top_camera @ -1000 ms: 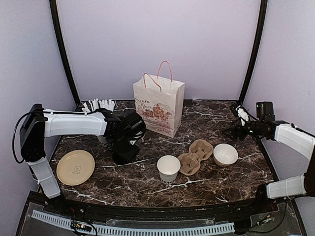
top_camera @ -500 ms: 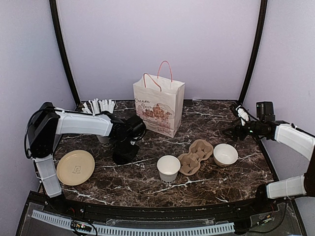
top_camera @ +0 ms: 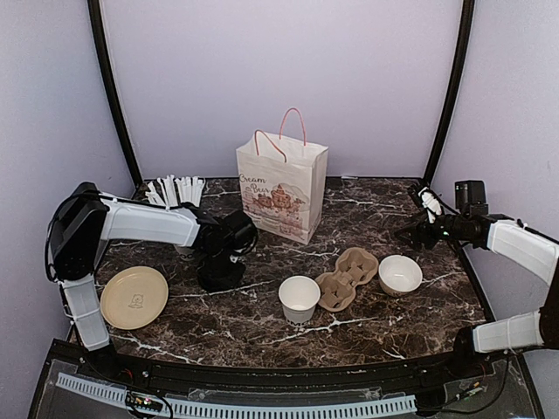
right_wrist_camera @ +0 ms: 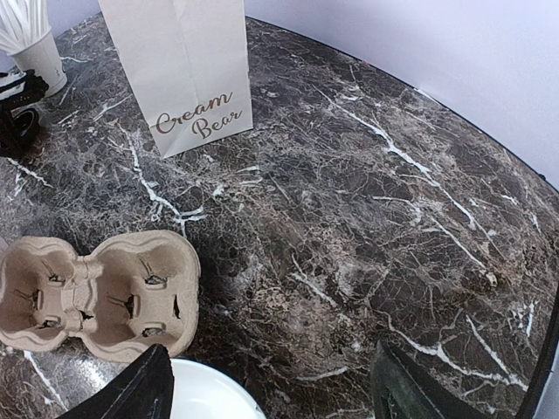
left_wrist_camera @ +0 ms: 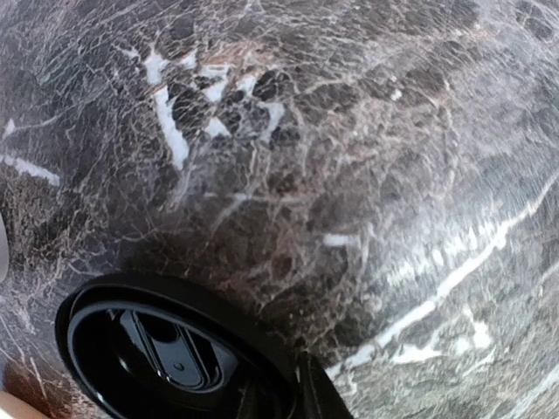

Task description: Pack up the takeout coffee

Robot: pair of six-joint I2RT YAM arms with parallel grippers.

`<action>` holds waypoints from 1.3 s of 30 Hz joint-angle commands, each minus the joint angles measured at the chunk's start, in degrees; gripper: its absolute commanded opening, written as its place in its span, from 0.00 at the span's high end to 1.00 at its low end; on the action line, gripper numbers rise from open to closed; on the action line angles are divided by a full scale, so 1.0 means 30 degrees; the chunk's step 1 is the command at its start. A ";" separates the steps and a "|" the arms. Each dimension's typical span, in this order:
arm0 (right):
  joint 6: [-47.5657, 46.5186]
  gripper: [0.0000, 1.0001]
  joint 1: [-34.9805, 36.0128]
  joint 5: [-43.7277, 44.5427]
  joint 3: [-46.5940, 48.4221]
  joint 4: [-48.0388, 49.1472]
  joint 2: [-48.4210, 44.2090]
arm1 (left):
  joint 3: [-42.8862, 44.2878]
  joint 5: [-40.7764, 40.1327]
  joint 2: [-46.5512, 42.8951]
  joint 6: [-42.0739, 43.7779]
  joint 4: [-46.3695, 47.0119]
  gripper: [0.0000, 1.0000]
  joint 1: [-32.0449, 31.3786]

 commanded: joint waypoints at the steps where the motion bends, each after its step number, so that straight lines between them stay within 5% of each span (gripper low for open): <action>1: 0.0035 0.22 0.0124 -0.0117 -0.0188 0.0517 -0.0017 | -0.0439 0.0294 -0.2044 0.0141 -0.0673 0.83 -0.0017; 7: 0.0586 0.23 0.0136 -0.0974 0.0421 0.0115 0.0036 | 0.0181 0.2980 -0.5294 0.1351 -0.1413 0.88 -0.0363; 14: 0.3064 0.22 0.0873 -0.4815 0.5899 -0.3161 0.0799 | 0.3645 0.6383 -0.8128 0.4280 0.0103 0.88 -0.2035; 20: 1.0798 0.14 0.2982 -0.8099 0.9760 -0.0500 0.2014 | 0.2557 0.9801 -1.0096 0.6049 0.8292 0.89 -0.2137; 28: 1.5670 0.01 0.6151 -1.0020 1.1472 0.2738 0.4343 | -0.1424 1.2560 -1.0503 0.4609 1.9150 0.89 -0.2158; 33: 1.4728 0.01 0.7744 -0.9322 1.4258 0.0826 0.5758 | -0.1607 1.2472 -1.0440 0.4253 2.0733 0.89 -0.2138; 39: 1.6487 0.01 0.9328 -1.0146 1.4303 0.2891 0.6719 | -0.2065 1.1863 -1.0502 0.3820 2.2158 0.89 -0.2156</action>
